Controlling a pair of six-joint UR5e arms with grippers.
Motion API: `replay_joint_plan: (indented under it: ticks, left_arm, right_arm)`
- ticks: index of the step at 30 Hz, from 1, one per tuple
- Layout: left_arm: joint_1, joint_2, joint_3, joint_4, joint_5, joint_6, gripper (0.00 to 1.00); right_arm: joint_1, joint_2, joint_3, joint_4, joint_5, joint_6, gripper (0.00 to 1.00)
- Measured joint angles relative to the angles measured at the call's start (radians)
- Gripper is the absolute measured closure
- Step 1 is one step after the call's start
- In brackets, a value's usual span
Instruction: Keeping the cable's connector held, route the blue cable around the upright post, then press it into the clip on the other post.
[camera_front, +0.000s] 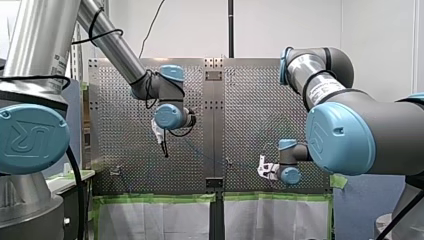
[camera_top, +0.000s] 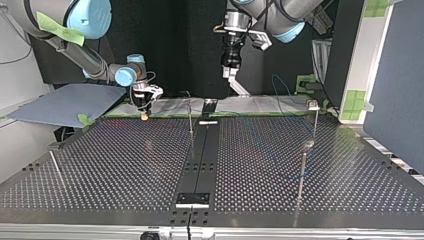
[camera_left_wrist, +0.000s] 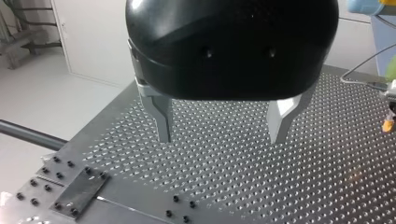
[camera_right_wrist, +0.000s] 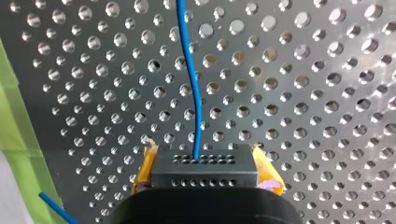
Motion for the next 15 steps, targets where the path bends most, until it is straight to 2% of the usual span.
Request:
replay_joint_plan:
  ticks: [8, 15]
  left_arm:
    - [0.009, 0.088, -0.086, -0.028, -0.005, 0.052, 0.00]
    - [0.009, 0.106, -0.100, -0.044, -0.007, 0.064, 0.00]
  right_arm:
    - [0.001, 0.001, 0.000, 0.002, -0.002, -0.004, 1.00]
    - [0.002, 0.001, 0.000, 0.001, -0.003, -0.004, 1.00]
